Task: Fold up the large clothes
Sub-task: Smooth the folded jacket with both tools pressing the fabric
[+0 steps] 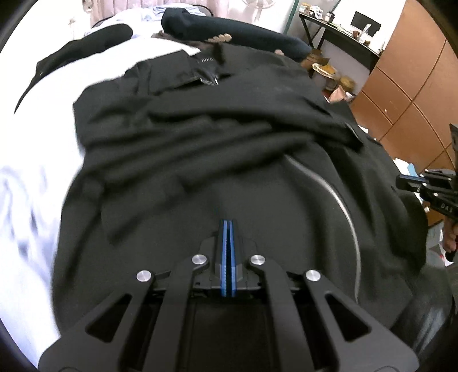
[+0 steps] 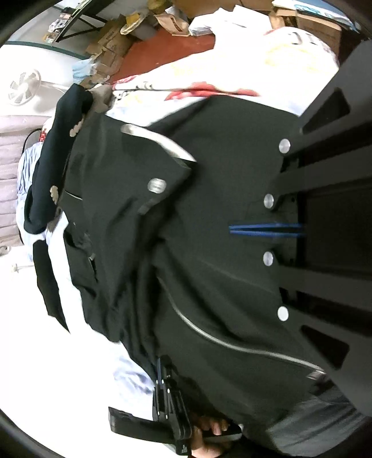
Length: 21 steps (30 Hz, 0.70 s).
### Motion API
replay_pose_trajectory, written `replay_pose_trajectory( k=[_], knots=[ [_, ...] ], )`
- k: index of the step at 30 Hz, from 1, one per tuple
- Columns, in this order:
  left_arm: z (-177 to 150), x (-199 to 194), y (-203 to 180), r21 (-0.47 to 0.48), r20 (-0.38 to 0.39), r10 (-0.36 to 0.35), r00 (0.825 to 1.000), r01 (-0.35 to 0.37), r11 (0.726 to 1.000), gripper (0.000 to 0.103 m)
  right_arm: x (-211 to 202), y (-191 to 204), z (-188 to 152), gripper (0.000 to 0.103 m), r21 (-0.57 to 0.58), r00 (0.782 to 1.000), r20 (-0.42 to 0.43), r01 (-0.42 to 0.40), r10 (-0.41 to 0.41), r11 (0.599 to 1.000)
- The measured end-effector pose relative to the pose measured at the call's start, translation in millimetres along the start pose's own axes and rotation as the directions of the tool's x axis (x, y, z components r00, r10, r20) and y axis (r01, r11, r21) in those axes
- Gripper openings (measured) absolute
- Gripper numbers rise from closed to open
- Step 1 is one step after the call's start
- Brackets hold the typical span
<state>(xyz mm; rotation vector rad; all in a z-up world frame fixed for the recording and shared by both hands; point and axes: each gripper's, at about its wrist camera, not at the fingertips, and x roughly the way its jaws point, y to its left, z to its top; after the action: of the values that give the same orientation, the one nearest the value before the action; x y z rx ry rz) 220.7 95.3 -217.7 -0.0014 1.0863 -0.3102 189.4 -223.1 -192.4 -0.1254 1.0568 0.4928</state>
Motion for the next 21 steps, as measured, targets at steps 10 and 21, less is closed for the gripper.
replay_pose_trajectory(
  k=[10, 21],
  knots=[
    [-74, -1, -13, -0.050, -0.093, 0.026, 0.995, -0.031, 0.998, 0.001, 34, -39, -70, 0.001, 0.228, 0.991, -0.096, -0.065, 0.089, 0.972],
    [-80, -16, -30, -0.093, -0.069, 0.125, 0.990, -0.131, 0.987, 0.003, -7, -55, -105, 0.018, 0.393, 0.964, 0.147, -0.264, 0.223, 0.881]
  ],
)
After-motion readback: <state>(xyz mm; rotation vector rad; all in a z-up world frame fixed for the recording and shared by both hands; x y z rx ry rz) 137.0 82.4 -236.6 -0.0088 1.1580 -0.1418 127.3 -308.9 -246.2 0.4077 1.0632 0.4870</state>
